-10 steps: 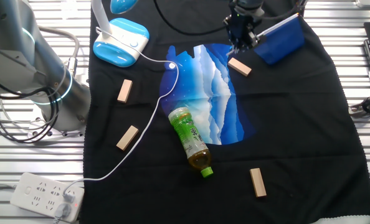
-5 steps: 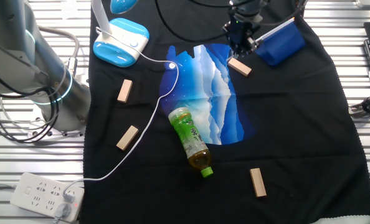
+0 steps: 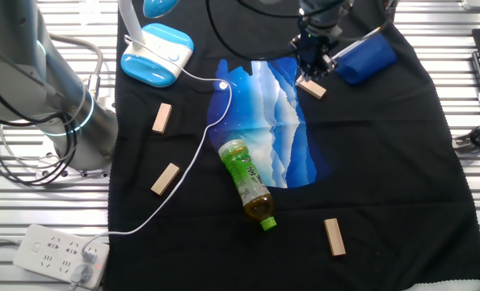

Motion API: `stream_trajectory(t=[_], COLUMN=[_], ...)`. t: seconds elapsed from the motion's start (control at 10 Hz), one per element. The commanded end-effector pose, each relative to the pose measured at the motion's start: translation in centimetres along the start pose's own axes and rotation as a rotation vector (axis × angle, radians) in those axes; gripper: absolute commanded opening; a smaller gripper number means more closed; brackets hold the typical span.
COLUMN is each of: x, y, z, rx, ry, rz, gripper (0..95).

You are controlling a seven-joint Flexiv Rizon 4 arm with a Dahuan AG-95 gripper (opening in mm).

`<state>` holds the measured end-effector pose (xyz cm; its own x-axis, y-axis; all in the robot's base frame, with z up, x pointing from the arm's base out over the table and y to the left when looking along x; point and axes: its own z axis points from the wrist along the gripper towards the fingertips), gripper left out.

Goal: Wave the flag

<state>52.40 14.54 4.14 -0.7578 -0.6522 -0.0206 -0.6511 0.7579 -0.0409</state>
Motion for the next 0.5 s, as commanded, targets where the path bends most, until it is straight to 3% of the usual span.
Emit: stream_trajectory(t=[0.1,0.5], x=[-0.04,-0.05], y=[-0.08,-0.09], z=[0.17,0.21], rx=[0.0,0.0], ry=[-0.003,-0.005], rz=[-0.004,-0.025], gripper=[0.0,0.0])
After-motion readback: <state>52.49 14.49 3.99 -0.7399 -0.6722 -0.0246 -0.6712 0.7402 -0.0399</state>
